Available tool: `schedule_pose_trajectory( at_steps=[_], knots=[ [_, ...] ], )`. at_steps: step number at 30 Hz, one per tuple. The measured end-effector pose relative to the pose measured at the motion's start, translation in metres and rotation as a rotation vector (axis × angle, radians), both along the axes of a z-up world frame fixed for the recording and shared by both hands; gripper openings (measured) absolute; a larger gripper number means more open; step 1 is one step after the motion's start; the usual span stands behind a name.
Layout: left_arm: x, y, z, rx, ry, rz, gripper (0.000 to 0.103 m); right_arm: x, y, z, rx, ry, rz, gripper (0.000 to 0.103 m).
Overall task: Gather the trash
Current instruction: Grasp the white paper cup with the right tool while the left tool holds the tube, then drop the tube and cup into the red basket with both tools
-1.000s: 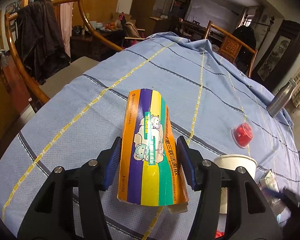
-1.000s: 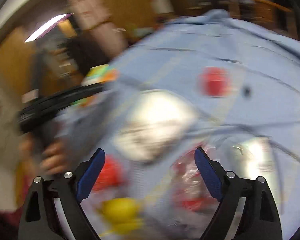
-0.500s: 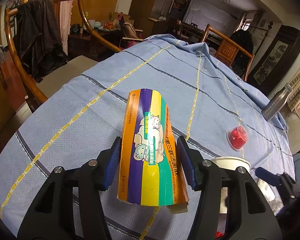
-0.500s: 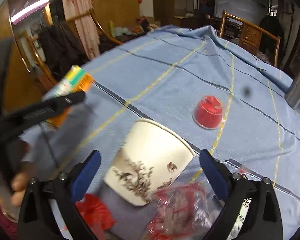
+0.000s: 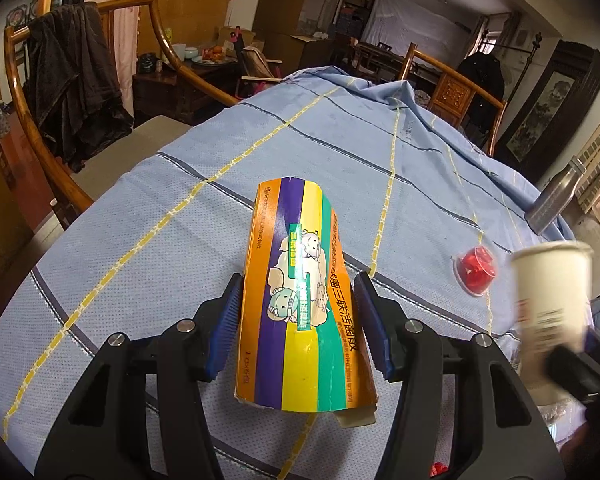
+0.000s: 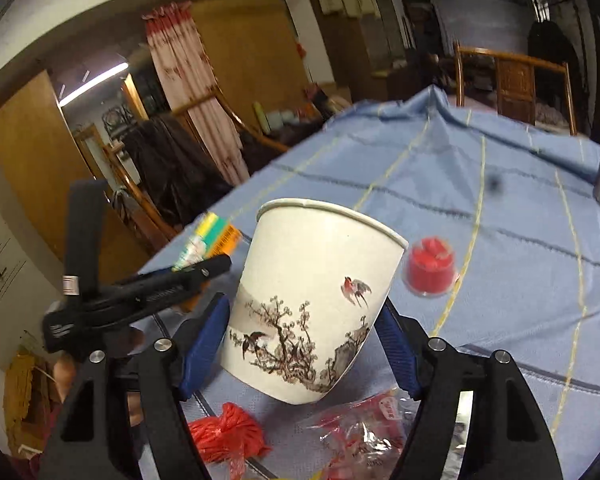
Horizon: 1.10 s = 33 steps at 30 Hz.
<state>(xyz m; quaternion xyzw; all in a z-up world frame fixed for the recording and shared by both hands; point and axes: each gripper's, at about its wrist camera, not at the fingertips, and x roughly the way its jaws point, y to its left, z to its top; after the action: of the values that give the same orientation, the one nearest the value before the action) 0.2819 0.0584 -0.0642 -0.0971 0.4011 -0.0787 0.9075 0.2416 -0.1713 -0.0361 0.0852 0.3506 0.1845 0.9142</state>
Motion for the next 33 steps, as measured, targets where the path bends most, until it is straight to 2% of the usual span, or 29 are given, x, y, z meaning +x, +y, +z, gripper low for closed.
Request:
schedule_pose_trajectory(
  at_steps=[2,5,9,17,25,29,33],
  knots=[
    [-0.002,-0.002,0.002,0.011,-0.015,-0.005,0.056,-0.009,-0.009,0.006,0.005,-0.037,-0.008,0.072],
    [-0.006,-0.007,0.005,0.042,-0.043,-0.015,0.056,-0.01,-0.014,0.006,0.023,-0.03,-0.013,0.072],
    [-0.014,-0.004,0.005,0.002,-0.024,-0.034,0.055,-0.004,-0.022,0.001,0.054,-0.017,-0.02,0.072],
    [-0.082,0.018,0.043,0.045,-0.096,0.032,0.055,-0.025,-0.021,0.011,0.092,-0.073,0.014,0.073],
    [-0.151,0.052,0.067,0.094,-0.152,0.139,0.056,-0.054,-0.016,0.019,0.126,-0.096,0.066,0.073],
    [-0.179,0.086,0.063,0.083,-0.14,0.217,0.056,-0.066,-0.012,0.022,0.122,-0.102,0.077,0.073],
    [-0.206,0.131,0.047,0.088,-0.105,0.319,0.056,-0.076,-0.007,0.025,0.109,-0.115,0.087,0.073]
  ],
)
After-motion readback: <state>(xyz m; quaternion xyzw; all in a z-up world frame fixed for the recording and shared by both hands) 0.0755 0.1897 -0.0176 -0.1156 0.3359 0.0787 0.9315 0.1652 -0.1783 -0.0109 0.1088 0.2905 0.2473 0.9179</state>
